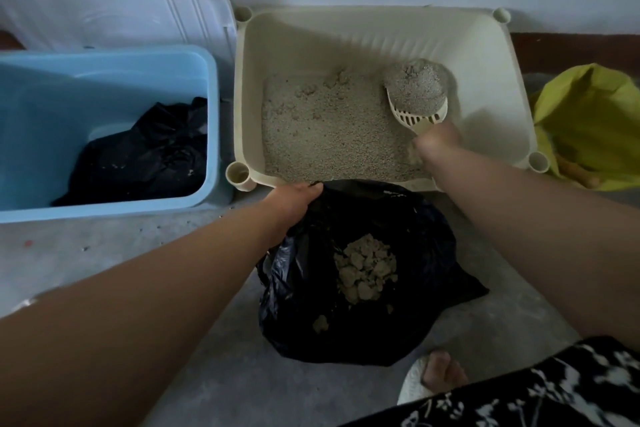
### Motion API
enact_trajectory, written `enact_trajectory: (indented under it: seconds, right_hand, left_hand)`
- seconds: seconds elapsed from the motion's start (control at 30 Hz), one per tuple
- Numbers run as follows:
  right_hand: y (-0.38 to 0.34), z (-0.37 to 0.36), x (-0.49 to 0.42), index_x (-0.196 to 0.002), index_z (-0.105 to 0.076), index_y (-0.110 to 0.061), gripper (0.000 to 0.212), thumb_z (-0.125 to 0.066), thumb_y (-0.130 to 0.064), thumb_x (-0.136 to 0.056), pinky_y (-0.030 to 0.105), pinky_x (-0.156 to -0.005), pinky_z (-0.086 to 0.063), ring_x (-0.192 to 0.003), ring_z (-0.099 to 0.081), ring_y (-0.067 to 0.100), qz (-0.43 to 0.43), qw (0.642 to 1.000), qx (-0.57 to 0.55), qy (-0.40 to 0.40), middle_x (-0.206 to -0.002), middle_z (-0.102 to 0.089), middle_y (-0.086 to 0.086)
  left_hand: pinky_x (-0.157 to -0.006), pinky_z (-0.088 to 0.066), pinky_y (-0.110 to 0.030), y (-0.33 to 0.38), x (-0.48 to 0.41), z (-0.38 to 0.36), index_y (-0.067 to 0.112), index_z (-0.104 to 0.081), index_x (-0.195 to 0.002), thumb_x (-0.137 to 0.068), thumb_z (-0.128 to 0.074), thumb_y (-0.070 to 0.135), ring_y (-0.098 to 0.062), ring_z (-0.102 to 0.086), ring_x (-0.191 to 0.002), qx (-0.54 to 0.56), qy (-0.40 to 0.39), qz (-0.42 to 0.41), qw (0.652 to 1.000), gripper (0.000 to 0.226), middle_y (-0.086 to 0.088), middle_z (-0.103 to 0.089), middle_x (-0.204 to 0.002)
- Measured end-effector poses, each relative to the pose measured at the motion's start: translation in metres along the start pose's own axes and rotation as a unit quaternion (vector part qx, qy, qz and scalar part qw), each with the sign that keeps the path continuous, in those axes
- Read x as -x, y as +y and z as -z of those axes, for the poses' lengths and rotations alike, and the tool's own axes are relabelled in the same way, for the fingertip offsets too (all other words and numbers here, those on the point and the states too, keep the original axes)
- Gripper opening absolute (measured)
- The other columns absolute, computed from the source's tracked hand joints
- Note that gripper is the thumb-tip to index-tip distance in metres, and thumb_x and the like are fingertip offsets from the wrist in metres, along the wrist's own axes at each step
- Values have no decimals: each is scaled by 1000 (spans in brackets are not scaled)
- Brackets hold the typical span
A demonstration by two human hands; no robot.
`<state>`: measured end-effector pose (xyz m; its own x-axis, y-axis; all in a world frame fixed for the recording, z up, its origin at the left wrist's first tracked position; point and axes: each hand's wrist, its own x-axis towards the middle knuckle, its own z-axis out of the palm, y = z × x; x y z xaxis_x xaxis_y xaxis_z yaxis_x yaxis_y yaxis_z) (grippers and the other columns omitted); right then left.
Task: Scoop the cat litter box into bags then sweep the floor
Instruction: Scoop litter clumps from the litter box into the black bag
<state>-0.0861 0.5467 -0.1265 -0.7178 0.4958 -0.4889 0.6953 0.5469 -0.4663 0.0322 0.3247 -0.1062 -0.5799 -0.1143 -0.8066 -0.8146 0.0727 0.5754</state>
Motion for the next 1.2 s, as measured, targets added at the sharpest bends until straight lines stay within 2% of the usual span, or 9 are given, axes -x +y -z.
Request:
enact_trajectory:
  seconds: [0.07,0.13,0.23,0.4,0.57,0.67,0.83,1.07,1.2]
  right_hand:
    - [9,-2,-6,-97,-55,-9,11,-56,-12,-86,41,-76,-55,-83,-63,28,5,999,-43,-5,-98,-64,10]
    - [16,-3,-11,-104,-55,-8,22,-61,-7,-83,49,-72,-58,-77,-65,30,14,997,-73,-13,-95,-63,10]
    - [21,-2,-11,-113,-50,-9,32,-64,-9,-85,38,-60,-57,-71,-64,23,42,996,-72,-7,-97,-62,8]
    - [25,-8,-10,-113,-49,-11,31,-62,-16,-86,47,-74,-59,-84,-67,28,54,992,-115,0,-99,-62,9]
    - [19,-4,-9,-123,-46,-10,37,-60,-17,-90,29,-70,-45,-89,-56,20,74,991,-105,29,-106,-56,5]
    - [21,-4,-12,-122,-48,-7,37,-61,-18,-89,29,-70,-42,-92,-56,23,88,990,-104,27,-110,-58,9]
    - [22,-3,-7,-122,-50,-7,36,-60,-21,-90,29,-66,-43,-83,-55,21,111,989,-100,4,-102,-57,7]
    - [26,2,4,-124,-49,-7,38,-59,-21,-90,27,-77,-38,-101,-55,26,150,987,-39,30,-117,-58,10]
    - [27,7,8,-125,-49,-6,39,-60,-20,-90,28,-78,-41,-105,-57,28,135,989,-61,29,-119,-59,12]
  left_hand:
    - [-108,-25,-21,2,3,-1,9,-34,-147,-103,-37,16,-21,-31,-141,-20,3,-10,1000,44,-8,-33,-154]
    - [-97,-33,-22,1,2,-3,10,-47,-139,-100,-48,28,-21,-43,-133,-54,-4,-9,999,44,-5,-46,-145]
    - [-103,-27,-21,-2,-3,-3,13,-45,-141,-100,-47,31,-18,-37,-137,-108,-23,-22,994,45,-2,-42,-148]
    - [-99,-34,-24,-2,-7,-5,8,-49,-137,-99,-48,33,-24,-44,-133,-120,-16,-29,992,46,-8,-48,-143]
    - [-91,-45,-32,0,-3,-8,4,-56,-128,-98,-50,32,-32,-55,-122,-103,-10,-31,994,42,-17,-58,-132]
    - [-91,-46,-32,-1,-3,-8,4,-56,-128,-97,-52,32,-32,-56,-122,-91,-13,-31,995,41,-17,-59,-131]
    - [-94,-46,-35,0,0,-7,5,-57,-127,-97,-52,33,-32,-56,-121,-77,-13,-24,997,41,-17,-59,-131]
    - [-93,-45,-33,2,4,-8,5,-55,-129,-97,-53,32,-31,-54,-123,-69,-17,-20,997,43,-15,-58,-132]
    - [-110,-38,-39,2,8,-8,12,-52,-136,-93,-56,39,-27,-48,-130,-58,-37,-13,998,51,-8,-52,-140]
